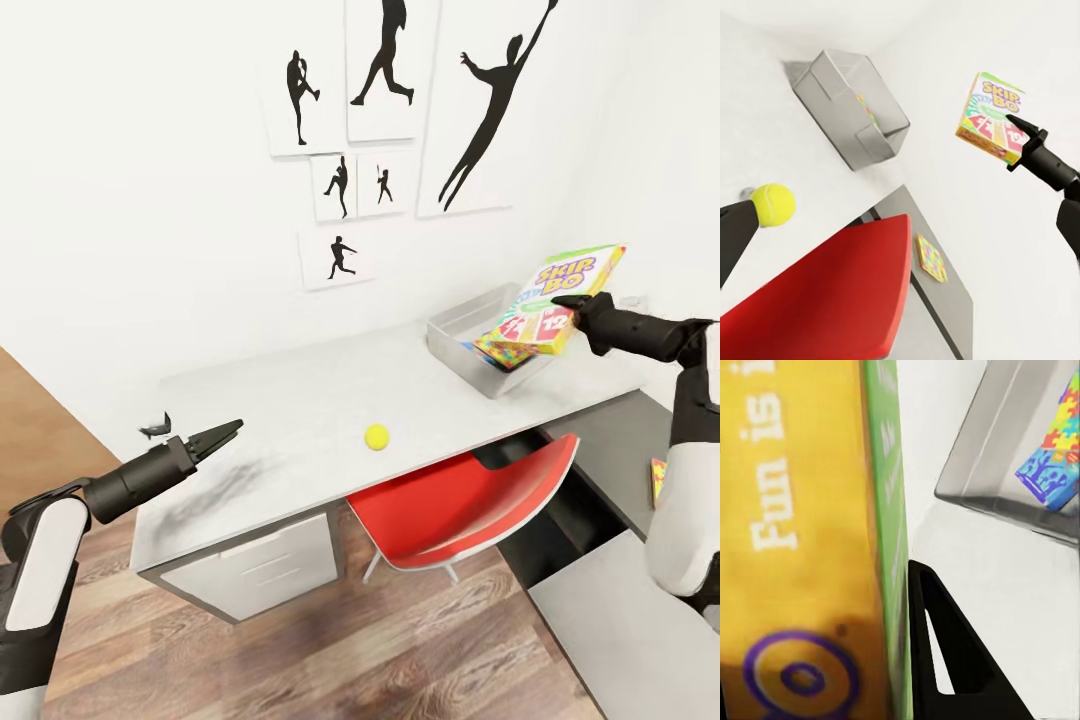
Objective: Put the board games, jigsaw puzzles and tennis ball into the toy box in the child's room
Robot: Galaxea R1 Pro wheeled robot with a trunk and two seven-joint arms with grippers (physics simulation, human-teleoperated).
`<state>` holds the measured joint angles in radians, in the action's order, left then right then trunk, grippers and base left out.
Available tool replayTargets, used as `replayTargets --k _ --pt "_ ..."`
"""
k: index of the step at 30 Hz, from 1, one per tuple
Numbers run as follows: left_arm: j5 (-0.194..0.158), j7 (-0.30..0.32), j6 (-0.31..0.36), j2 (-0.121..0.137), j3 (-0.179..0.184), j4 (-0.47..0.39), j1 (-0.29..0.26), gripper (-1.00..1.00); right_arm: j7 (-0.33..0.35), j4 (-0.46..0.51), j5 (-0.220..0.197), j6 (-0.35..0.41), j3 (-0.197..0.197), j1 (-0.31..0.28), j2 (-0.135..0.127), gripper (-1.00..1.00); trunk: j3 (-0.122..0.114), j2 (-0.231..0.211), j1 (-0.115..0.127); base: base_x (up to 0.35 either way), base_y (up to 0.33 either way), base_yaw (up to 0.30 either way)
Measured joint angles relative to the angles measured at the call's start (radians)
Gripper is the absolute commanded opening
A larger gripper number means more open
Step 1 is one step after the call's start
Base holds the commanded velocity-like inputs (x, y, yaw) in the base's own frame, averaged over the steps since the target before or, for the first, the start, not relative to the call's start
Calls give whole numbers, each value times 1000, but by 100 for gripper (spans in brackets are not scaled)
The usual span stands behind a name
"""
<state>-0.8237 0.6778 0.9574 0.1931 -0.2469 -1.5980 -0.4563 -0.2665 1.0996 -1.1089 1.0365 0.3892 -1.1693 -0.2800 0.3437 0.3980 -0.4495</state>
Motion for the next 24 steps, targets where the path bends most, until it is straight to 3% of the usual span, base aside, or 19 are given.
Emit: replayTargets --k 2,6,13,20,24 --pt "0 0 0 -1 1 0 0 100 -66 -59 4 -42 0 -41 34 -100 0 0 0 0 0 0" --pt "0 1 0 -2 1 0 1 100 -125 -140 3 -115 1 -85 61 -100 0 0 0 0 0 0" --pt "0 3 0 -1 2 0 0 100 -188 -167 2 -155 6 -99 62 -100 0 0 0 81 -52 0" --pt "0 2 0 -1 3 0 0 100 -209 -200 5 -164 89 -102 55 -100 0 0 1 229 -168 0" --pt "0 1 -1 -2 4 0 0 100 -211 -219 6 -194 113 -103 53 -100 0 0 1 261 -165 0"
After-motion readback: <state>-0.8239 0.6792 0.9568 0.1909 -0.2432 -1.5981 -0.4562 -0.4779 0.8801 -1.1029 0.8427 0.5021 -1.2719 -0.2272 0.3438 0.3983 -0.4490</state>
